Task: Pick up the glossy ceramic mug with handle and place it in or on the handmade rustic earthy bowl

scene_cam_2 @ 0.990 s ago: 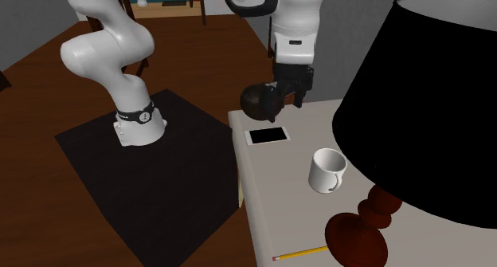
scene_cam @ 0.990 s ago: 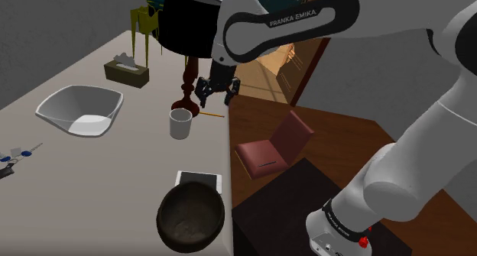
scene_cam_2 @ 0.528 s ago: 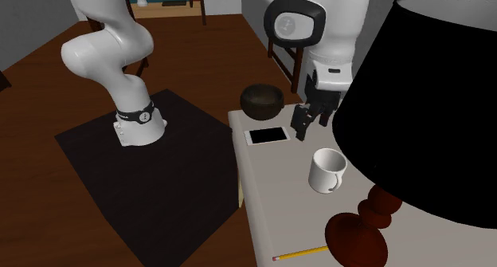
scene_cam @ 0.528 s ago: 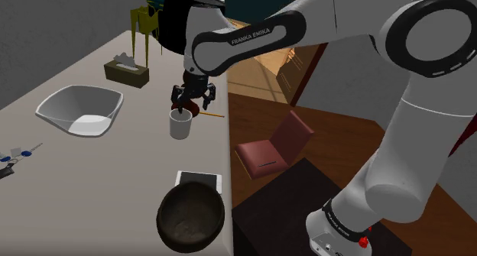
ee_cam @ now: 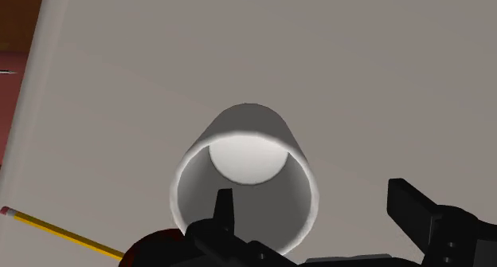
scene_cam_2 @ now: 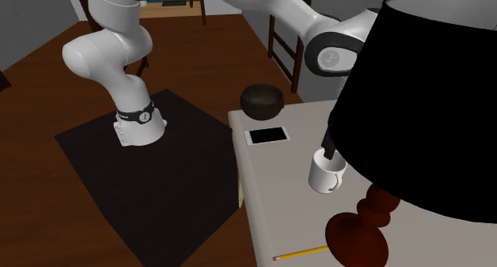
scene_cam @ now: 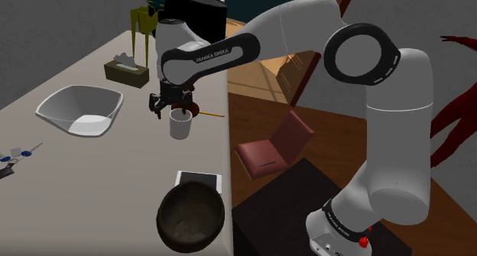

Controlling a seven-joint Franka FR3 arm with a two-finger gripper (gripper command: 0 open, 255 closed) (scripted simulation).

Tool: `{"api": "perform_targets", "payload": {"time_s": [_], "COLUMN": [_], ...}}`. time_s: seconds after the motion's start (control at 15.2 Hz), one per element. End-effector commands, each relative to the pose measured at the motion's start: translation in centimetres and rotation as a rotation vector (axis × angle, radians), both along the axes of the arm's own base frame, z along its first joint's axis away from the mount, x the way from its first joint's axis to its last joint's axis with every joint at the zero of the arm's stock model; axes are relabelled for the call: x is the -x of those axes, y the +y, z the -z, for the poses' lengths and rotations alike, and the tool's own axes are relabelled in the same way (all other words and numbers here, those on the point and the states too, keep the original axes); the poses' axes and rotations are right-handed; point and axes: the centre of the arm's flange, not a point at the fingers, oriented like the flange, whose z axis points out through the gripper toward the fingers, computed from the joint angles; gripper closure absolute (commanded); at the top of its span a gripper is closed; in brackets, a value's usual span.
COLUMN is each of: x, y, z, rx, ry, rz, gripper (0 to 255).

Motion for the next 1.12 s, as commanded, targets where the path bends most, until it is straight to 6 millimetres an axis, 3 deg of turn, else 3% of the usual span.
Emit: {"api": "perform_targets", "payload": {"time_s": [0.0, 0.4, 0.86, 0.92, 1.06], "x": [-0.3, -0.4, -0.4, -0.4, -0.4], "y": [0.2, 0.0, 0.0, 0.0, 0.0], "z": [1.0, 3.9, 3.9, 3.9, 3.9], "rx": [0.003, 0.003, 0.003, 0.003, 0.003], "ry": [-0.001, -0.001, -0.001, -0.001, -0.001], "rz": [0.0, 0.0, 0.0, 0.0, 0.0], "gripper": [0, 0, 0, 255, 255]}}
